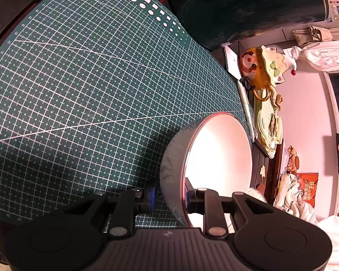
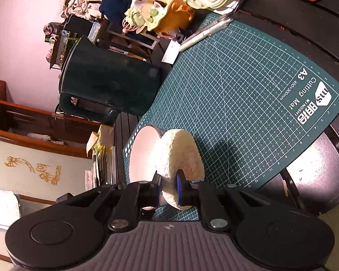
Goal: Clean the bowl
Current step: 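Scrub the sponge around the bowl's outer wall with the right tool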
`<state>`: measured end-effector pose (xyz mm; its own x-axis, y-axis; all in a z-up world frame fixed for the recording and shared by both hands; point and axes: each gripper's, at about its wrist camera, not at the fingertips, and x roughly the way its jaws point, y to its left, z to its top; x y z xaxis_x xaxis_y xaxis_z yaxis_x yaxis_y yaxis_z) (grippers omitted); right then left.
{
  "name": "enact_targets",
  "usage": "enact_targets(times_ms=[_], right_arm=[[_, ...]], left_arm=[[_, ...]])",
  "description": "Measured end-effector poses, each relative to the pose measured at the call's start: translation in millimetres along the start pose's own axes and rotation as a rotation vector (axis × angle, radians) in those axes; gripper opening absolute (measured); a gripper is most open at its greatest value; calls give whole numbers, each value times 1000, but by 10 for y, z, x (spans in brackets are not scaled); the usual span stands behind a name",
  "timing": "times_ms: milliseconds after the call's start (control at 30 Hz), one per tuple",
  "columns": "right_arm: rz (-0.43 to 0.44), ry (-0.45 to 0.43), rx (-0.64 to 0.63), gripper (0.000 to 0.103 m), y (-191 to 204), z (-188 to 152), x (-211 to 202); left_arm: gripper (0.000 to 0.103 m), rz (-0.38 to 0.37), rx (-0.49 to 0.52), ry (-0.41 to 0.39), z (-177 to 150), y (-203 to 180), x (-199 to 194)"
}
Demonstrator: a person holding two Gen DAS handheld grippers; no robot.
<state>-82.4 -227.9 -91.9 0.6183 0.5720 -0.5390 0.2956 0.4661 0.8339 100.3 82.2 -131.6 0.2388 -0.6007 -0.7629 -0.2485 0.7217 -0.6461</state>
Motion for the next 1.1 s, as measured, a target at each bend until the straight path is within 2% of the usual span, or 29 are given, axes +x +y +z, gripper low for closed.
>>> enact_targets(times_ms=[100,167,333,467,533,600,633,800,967,1100], right_arm=[[41,-61,19,12,10,73,-124],[55,-70,38,12,-32,102,-134],[26,56,-8,12,-98,-59,81],[46,132,-80,12,-60,-39,22],[33,106,-99,12,-48,-11,-42],[-24,13,-124,12,-31,49,-140],[-34,-3,-129,12,-29,55,-155],[-8,-33,-150,12,-18,104,-102],[32,41,-227,12,74,21,-22],[72,100,-151,12,-28,46,36]], left_arm=[[23,1,1,1,-3,185,-12],[23,1,-2,2,14,276,-15],[22,-12,-35,9,63,489,-7],[23,-3,-33,22,114,629,-5],[24,11,-14,18,130,690,-8],[22,31,9,12,134,718,-22],[22,50,30,5,137,744,-39],[22,76,87,-36,173,899,-144],[23,92,68,-31,196,1202,-210],[23,104,91,-27,161,1376,-261]])
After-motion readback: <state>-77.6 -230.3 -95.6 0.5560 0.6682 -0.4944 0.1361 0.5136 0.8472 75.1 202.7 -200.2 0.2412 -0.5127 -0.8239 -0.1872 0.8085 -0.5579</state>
